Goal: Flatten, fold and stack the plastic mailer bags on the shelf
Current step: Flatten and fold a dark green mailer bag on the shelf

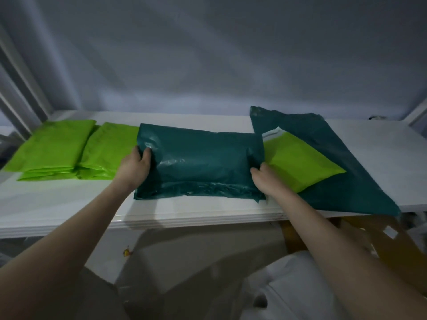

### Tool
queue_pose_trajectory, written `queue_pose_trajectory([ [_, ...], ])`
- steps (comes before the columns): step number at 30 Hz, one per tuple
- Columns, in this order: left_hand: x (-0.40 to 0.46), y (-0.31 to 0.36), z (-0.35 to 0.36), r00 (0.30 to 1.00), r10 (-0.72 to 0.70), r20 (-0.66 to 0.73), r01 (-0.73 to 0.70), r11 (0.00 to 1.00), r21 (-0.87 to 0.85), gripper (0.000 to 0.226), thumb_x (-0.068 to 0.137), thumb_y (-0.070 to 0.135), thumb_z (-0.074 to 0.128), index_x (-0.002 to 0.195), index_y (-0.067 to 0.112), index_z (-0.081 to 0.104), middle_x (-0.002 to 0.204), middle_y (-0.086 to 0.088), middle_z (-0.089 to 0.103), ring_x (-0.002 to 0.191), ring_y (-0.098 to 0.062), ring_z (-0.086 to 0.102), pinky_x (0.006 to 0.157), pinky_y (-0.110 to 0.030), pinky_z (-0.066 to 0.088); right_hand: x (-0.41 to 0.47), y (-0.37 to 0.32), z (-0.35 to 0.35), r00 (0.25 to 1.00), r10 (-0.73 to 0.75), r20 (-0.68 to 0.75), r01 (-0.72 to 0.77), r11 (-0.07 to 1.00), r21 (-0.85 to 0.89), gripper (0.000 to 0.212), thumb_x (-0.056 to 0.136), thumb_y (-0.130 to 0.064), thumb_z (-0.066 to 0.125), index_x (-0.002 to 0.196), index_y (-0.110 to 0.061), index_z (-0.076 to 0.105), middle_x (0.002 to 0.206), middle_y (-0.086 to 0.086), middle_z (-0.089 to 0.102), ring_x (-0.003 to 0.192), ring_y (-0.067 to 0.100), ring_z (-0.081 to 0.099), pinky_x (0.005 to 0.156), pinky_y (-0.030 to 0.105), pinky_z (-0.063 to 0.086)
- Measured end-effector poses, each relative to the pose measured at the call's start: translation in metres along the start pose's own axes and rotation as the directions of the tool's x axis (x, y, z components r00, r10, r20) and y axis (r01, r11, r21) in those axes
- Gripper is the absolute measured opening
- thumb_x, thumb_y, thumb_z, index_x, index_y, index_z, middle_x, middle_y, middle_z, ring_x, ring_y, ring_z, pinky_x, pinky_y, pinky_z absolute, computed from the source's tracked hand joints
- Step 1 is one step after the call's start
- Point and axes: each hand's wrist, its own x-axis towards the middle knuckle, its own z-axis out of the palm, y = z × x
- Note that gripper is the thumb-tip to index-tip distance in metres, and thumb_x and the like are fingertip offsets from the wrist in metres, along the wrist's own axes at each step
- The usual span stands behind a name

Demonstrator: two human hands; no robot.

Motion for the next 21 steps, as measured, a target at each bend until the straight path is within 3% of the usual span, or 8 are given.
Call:
queue_pose_trajectory([
  [3,0.003,-0.002,0.003,0.997,-0.022,0.079,0.023,1.000,-0.012,0.039,0.099,0.030,0.040,0.117,-0.001,0.053,0.121,-0.024,0.057,0.110,-0.038,0.052,0.090,-0.038,0.040,0.005,0.000,0.003,1.000,0.001,-0.031,0.000,0.999,0.032,0.027,0.088,-0.004,0.040,0.111,0.006,0.048,0.105,0.021,0.055,0.090,0.031,0.055,0.077,0.034,0.047],
  [5,0.007,-0.005,0.005,0.994,-0.040,0.097,0.044,0.998,-0.042,0.035,0.096,0.031,0.046,0.112,0.002,0.059,0.116,-0.020,0.062,0.106,-0.035,0.057,0.088,-0.037,0.042,0.009,0.000,0.007,0.998,0.019,-0.056,-0.015,0.997,0.076,0.037,0.084,0.001,0.041,0.119,0.008,0.048,0.117,0.024,0.055,0.105,0.038,0.053,0.089,0.041,0.047],
  [8,0.010,-0.006,0.006,0.996,-0.044,0.081,0.052,0.994,-0.092,0.028,0.092,0.027,0.054,0.107,0.005,0.065,0.108,-0.013,0.067,0.101,-0.030,0.060,0.081,-0.031,0.043,0.014,-0.003,0.012,0.997,0.043,-0.061,-0.035,0.991,0.126,0.030,0.083,0.002,0.042,0.111,0.009,0.053,0.107,0.023,0.058,0.100,0.037,0.055,0.074,0.033,0.045],
  [11,0.009,0.000,0.005,0.999,0.031,0.017,-0.030,0.995,-0.091,0.020,0.091,0.024,0.057,0.097,0.007,0.066,0.092,-0.010,0.067,0.086,-0.025,0.059,0.070,-0.024,0.035,0.016,-0.007,0.016,0.997,0.018,-0.075,-0.008,0.991,0.130,0.011,0.084,0.003,0.042,0.085,0.001,0.052,0.079,0.013,0.051,0.075,0.025,0.051,0.057,0.028,0.035],
  [13,0.006,0.005,0.003,0.997,0.066,-0.045,-0.069,0.995,-0.076,0.019,0.091,0.024,0.056,0.093,0.008,0.066,0.089,-0.008,0.066,0.081,-0.020,0.056,0.069,-0.023,0.033,0.016,-0.009,0.017,0.995,-0.010,-0.101,0.025,0.989,0.146,0.012,0.083,0.003,0.043,0.076,-0.005,0.048,0.071,0.009,0.046,0.066,0.020,0.044,0.052,0.027,0.030],
  [17,0.010,0.009,-0.009,0.990,0.088,-0.108,-0.101,0.987,-0.122,0.021,0.092,0.025,0.054,0.102,0.011,0.066,0.099,-0.008,0.068,0.096,-0.026,0.060,0.075,-0.027,0.040,0.014,-0.017,0.015,0.985,-0.011,-0.173,0.050,0.975,0.219,0.014,0.086,0.000,0.039,0.076,-0.004,0.049,0.070,0.009,0.045,0.067,0.021,0.043,0.054,0.028,0.028],
  [21,0.016,0.010,-0.026,0.992,0.060,-0.107,-0.079,0.980,-0.182,0.022,0.092,0.027,0.053,0.105,0.014,0.066,0.097,-0.003,0.066,0.096,-0.023,0.060,0.078,-0.028,0.041,0.013,-0.032,0.013,0.984,0.019,-0.177,0.044,0.938,0.344,0.026,0.091,-0.005,0.033,0.100,0.002,0.056,0.099,0.016,0.059,0.086,0.026,0.052,0.071,0.031,0.040],
])
